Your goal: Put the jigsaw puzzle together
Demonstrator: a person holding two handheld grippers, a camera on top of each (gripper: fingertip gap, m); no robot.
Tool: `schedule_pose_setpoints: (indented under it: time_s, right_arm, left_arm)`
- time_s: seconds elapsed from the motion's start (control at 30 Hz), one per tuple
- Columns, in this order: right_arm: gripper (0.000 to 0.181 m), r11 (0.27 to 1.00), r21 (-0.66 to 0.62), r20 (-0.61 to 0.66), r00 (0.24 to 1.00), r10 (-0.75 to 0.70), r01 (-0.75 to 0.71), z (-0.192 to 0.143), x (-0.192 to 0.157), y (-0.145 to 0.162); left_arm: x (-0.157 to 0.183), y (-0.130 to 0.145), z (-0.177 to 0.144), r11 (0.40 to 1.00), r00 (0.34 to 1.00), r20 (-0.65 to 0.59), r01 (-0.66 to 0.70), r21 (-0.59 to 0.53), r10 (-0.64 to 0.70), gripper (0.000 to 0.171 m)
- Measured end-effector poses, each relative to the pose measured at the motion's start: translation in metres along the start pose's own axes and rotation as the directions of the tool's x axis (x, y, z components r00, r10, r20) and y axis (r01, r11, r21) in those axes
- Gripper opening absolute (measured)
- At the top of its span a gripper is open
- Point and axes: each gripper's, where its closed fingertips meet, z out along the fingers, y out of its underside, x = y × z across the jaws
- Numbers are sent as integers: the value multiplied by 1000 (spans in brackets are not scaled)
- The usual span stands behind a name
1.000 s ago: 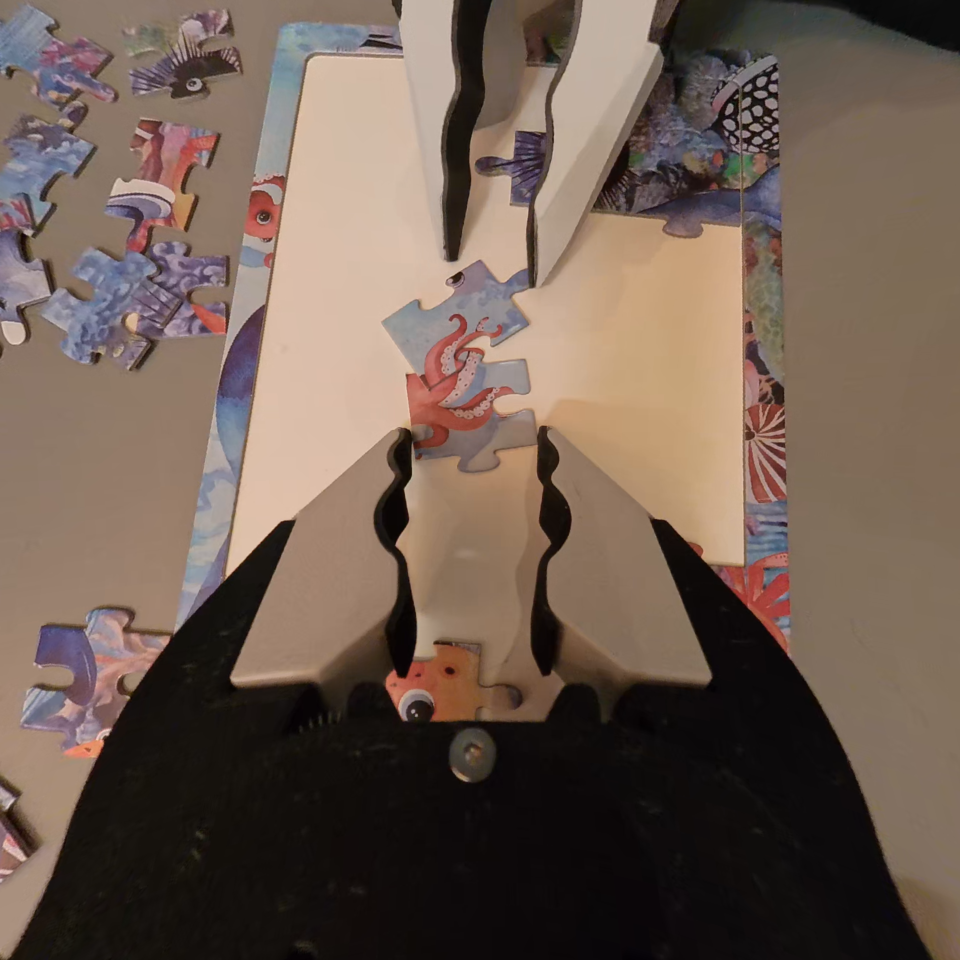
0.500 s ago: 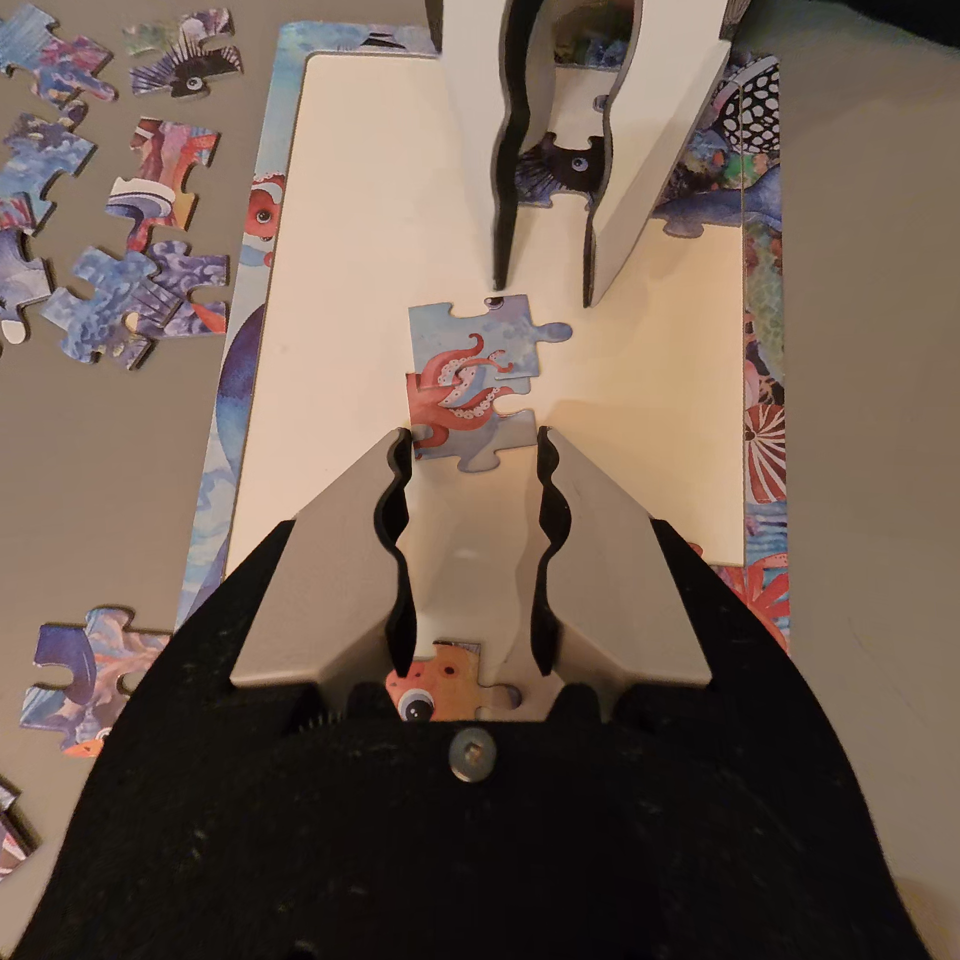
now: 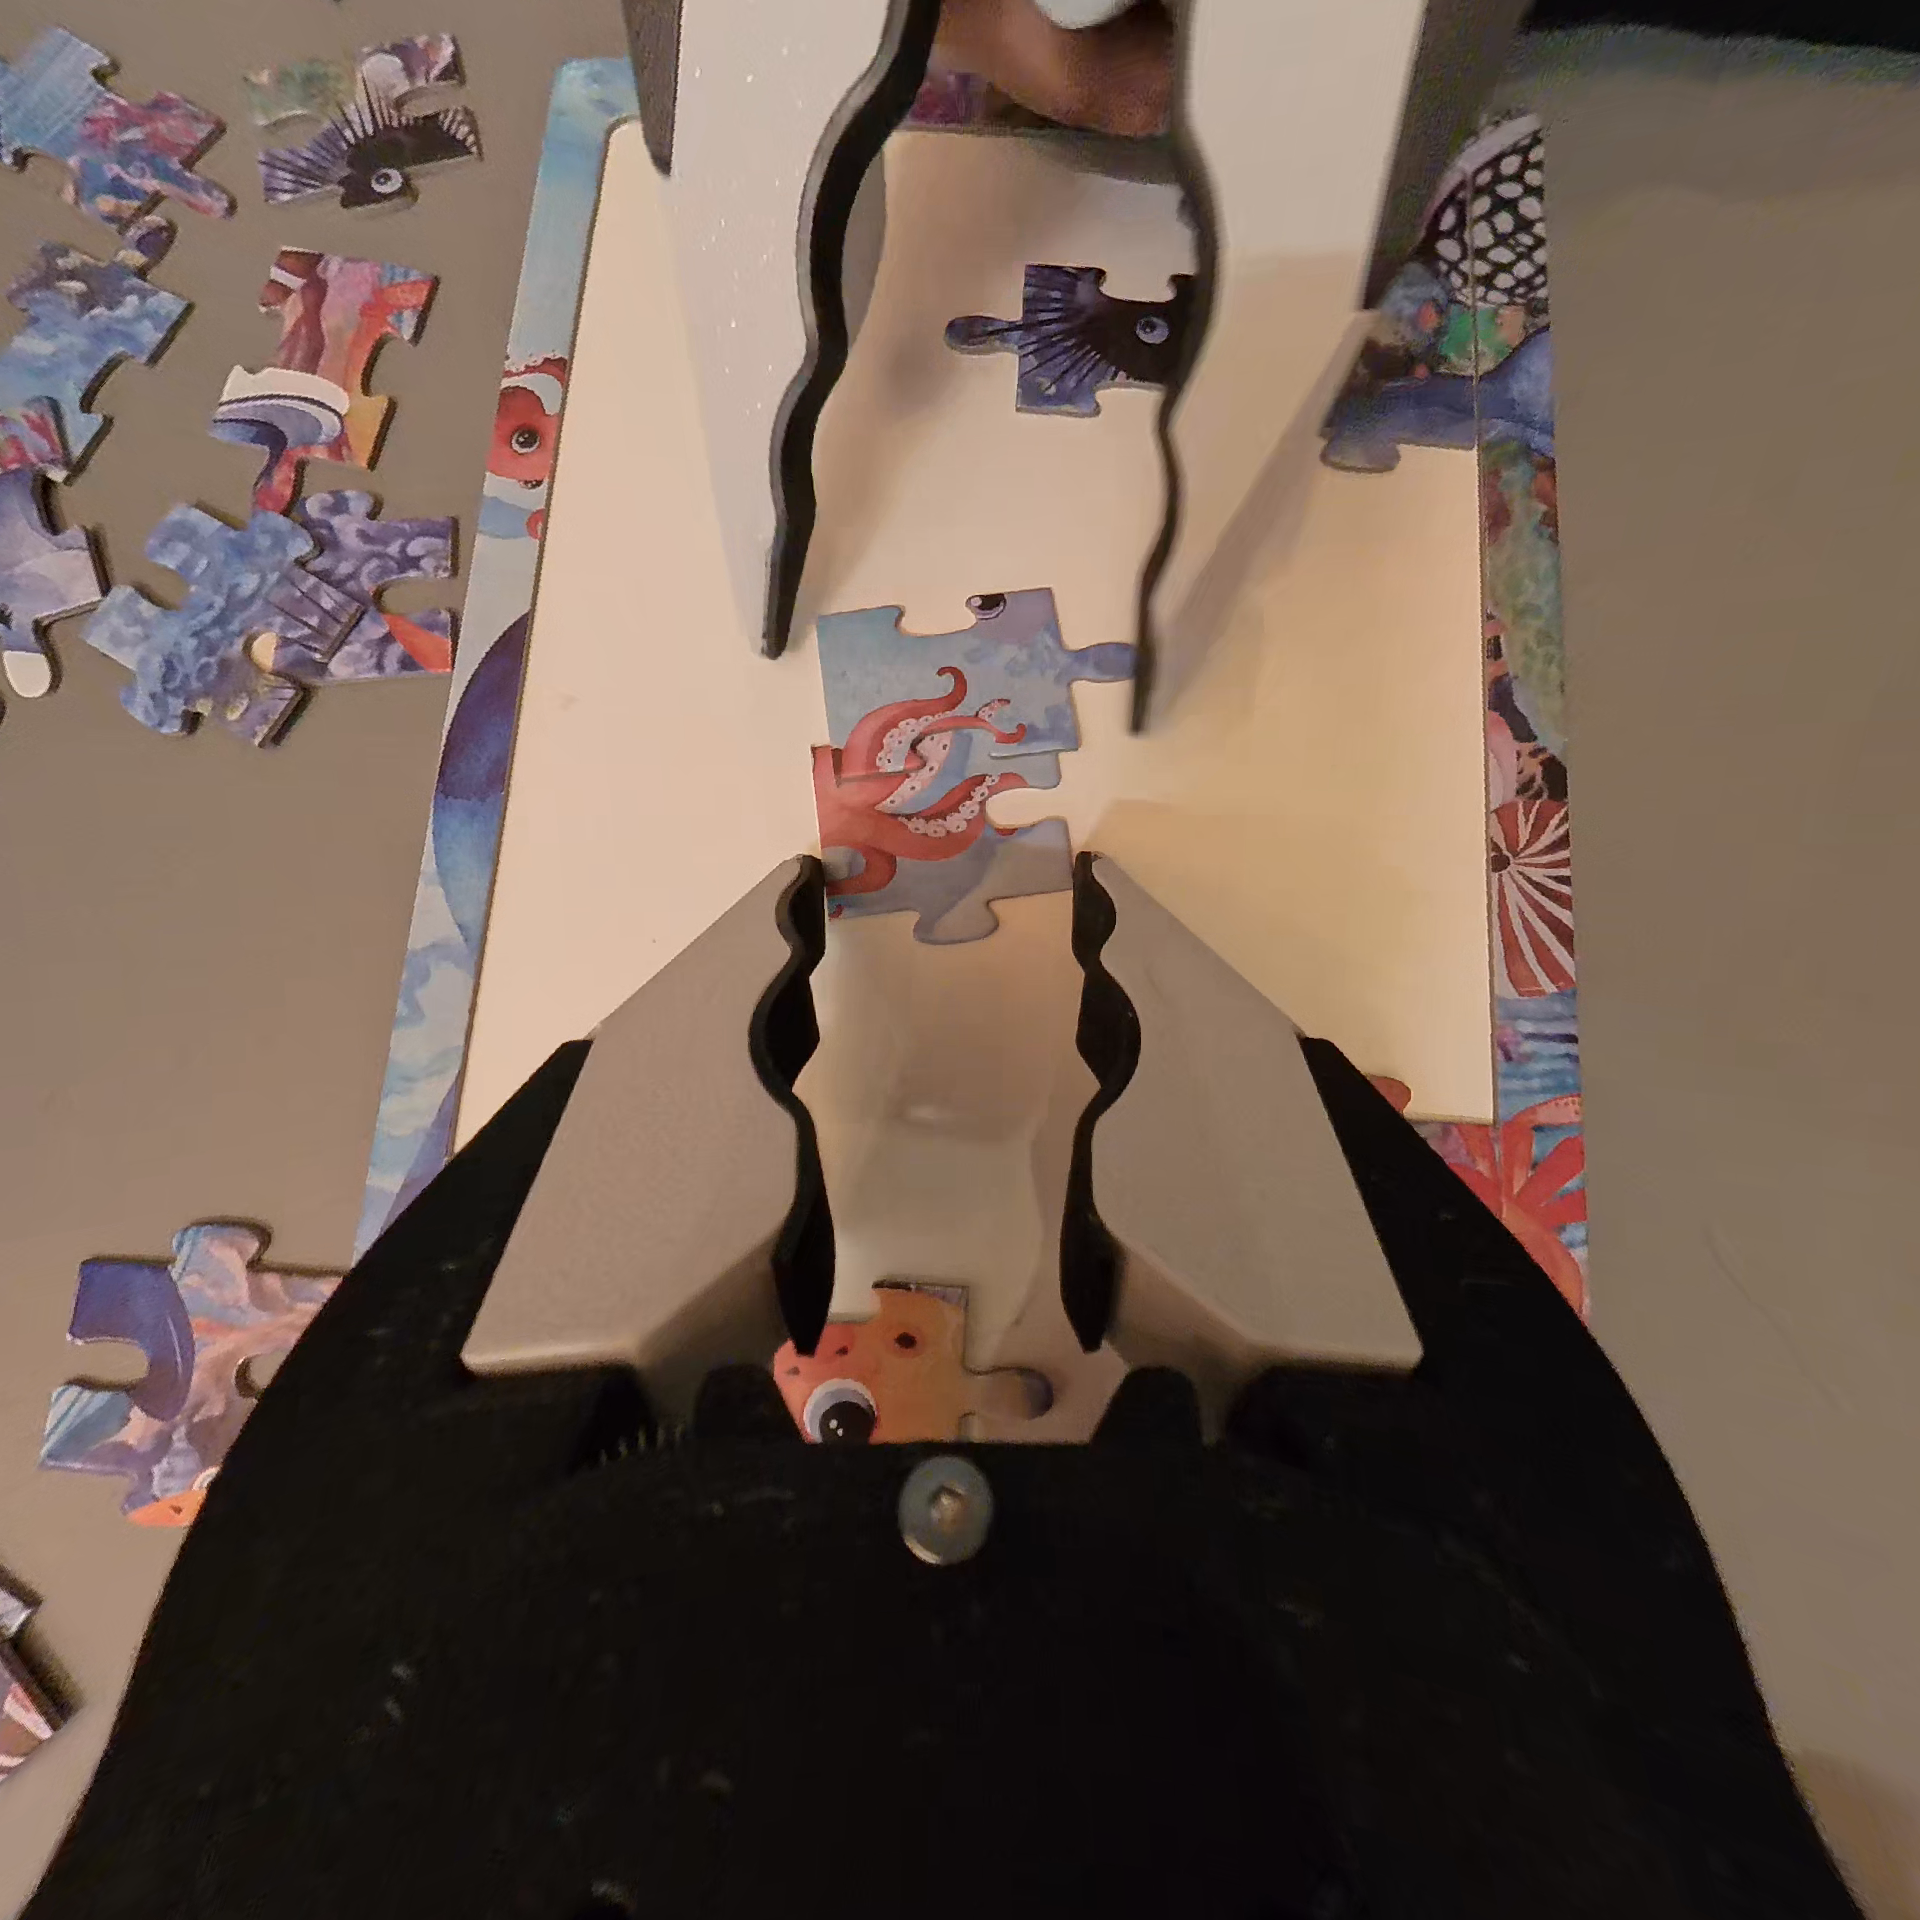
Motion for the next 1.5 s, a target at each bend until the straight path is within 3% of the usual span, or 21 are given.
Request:
schedule_pose_setpoints:
  time_s: [0.1, 0.73, 1.5]
  right_arm:
    - [48, 1000, 7, 17, 1000, -23, 23, -2, 5, 3]
    - [45, 1000, -9, -58, 998, -19, 19, -1, 3, 1]
    - [48, 999, 10, -14, 999, -32, 32, -2, -6, 2]
  left_arm:
    - [0, 1, -1, 1000, 1000, -7, -7, -3, 7, 47]
    - [1, 4, -4, 999, 1000, -14, -26, -18, 26, 47]
    - [2, 4, -4, 999, 999, -8, -51, -13, 51, 47]
